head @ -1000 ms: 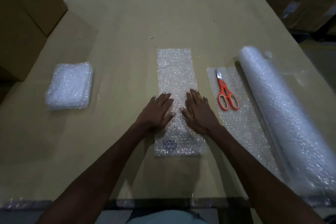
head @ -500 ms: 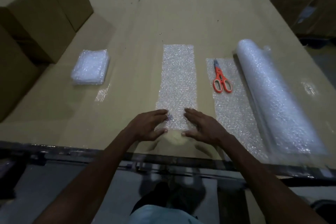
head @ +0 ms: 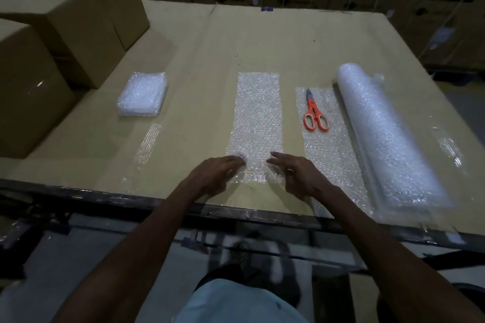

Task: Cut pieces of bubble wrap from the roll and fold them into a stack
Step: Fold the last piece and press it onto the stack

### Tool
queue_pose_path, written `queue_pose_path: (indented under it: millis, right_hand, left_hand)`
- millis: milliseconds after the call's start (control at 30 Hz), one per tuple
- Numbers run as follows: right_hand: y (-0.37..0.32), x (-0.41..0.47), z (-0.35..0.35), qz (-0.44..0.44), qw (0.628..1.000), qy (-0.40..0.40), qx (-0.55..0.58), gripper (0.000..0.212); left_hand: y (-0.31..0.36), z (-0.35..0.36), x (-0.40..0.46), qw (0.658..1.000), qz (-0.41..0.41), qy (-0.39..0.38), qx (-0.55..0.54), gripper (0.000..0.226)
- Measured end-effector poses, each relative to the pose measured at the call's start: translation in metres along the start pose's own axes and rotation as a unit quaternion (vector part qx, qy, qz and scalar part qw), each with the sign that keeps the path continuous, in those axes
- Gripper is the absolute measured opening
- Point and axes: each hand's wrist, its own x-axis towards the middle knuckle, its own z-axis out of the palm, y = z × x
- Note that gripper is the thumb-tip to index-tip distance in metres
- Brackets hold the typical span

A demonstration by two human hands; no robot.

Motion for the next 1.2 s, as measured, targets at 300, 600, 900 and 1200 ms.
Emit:
queue_pose_path:
  millis: [300,600,900,1200]
  right_hand:
    - [0.007,-0.003,0.008,0.073,0.986,0.077,0.129,0.017]
    - [-0.006,0.04,-0.015,0.14,0.914,0.133,0.356,0.003]
    - [0.02,0.13,-0.056,0.215,0.83,0.126,0.499,0.009]
    - [0.1,0.251,-0.046,0.302,0.851,0.183,0.388,0.014]
  left_hand:
    - [-0.009,-0.003,0.0,0.988,-0.111,-0.012,-0.106,0.036]
    - [0.005,-0.035,0.027,0.881,-0.167,0.141,-0.42,0.021]
    - [-0.048,-0.077,0.107,0.742,-0.219,0.14,-0.618,0.055]
    - [-0.124,-0.043,0.208,0.879,-0.298,0.197,-0.315,0.079]
